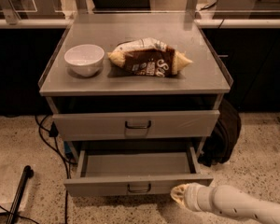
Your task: Close middle drawer
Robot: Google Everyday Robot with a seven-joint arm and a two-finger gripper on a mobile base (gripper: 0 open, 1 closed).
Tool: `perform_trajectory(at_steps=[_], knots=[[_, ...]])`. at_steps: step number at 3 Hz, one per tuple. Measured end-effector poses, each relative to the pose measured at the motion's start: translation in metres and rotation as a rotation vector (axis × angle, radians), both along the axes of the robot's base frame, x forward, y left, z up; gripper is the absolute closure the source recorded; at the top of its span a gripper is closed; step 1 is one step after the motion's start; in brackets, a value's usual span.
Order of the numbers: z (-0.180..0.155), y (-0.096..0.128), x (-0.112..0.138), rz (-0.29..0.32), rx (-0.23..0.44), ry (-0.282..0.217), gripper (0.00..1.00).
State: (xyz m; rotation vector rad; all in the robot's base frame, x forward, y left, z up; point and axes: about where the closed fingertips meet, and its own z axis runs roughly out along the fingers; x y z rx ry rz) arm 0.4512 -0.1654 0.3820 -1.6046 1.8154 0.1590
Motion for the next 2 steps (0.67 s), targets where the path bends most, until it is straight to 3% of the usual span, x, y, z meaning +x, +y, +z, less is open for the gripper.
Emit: perform_trajectory(at_steps=[2], knots=[[-0.002,-0.001,0.045,-0.005,-0.017,-0.128,1.0]])
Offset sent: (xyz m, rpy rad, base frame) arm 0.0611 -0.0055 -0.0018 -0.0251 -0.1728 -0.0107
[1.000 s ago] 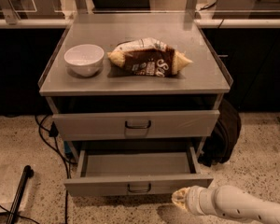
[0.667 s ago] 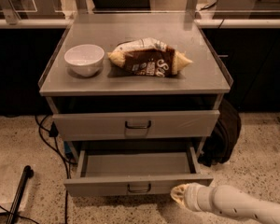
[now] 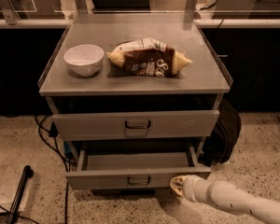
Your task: Close middle drawer
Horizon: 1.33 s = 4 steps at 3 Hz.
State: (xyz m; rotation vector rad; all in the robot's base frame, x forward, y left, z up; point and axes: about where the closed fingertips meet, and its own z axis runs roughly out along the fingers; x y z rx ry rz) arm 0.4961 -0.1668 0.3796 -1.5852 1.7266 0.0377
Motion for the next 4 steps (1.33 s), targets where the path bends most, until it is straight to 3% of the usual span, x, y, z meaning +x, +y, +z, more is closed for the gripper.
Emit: perform_trajectory(at_steps=[2,4], knots=[[0.009,-0.004,0.032,-0.026,-0.006,-0.081,1.0],[0.008,-0.011,0.074,-0.064,-0.015,-0.121,1.0]])
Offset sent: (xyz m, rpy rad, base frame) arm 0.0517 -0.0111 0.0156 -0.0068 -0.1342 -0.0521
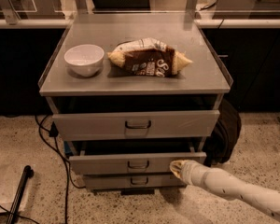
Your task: Close middle drawer
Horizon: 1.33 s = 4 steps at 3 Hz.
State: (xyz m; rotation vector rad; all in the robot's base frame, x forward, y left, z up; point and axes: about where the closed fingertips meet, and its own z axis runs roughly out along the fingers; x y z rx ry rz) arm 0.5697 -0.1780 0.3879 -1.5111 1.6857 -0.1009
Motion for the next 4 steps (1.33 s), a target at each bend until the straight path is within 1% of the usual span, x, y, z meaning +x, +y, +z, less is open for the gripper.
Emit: perform_trajectory(at_steps=[1,2,3,4], knots=[[0.007,-0.002,0.036,-0.025,0.001,-0.013,1.0],[0.007,-0.002,0.036,-0.024,0.001,-0.012,1.0],[0.007,0.0,0.03,-0.019,0.014,0.002,1.0],[0.012,0.001,0.005,-0.006,0.043,0.051,1.0]])
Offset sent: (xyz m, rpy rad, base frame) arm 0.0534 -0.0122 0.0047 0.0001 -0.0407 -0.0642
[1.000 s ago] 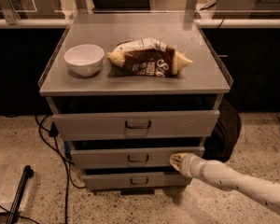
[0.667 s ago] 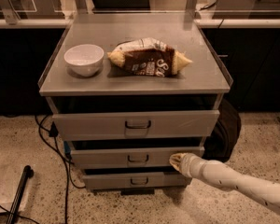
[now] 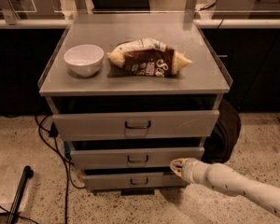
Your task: Close middle drawer
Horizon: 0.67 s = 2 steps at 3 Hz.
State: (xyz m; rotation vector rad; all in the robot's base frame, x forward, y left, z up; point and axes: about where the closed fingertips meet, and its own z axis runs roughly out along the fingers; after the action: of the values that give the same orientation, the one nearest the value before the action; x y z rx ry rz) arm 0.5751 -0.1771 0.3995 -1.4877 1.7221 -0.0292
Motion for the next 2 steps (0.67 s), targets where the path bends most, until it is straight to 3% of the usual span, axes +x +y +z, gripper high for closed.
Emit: perform_trajectory(at_steps=[1,2], knots=[[0.003,-0.001,-0.035,0.024,0.028,0.085,1.0],[0.01,0.003,-0.075,0.052,0.066,0.223,1.0]])
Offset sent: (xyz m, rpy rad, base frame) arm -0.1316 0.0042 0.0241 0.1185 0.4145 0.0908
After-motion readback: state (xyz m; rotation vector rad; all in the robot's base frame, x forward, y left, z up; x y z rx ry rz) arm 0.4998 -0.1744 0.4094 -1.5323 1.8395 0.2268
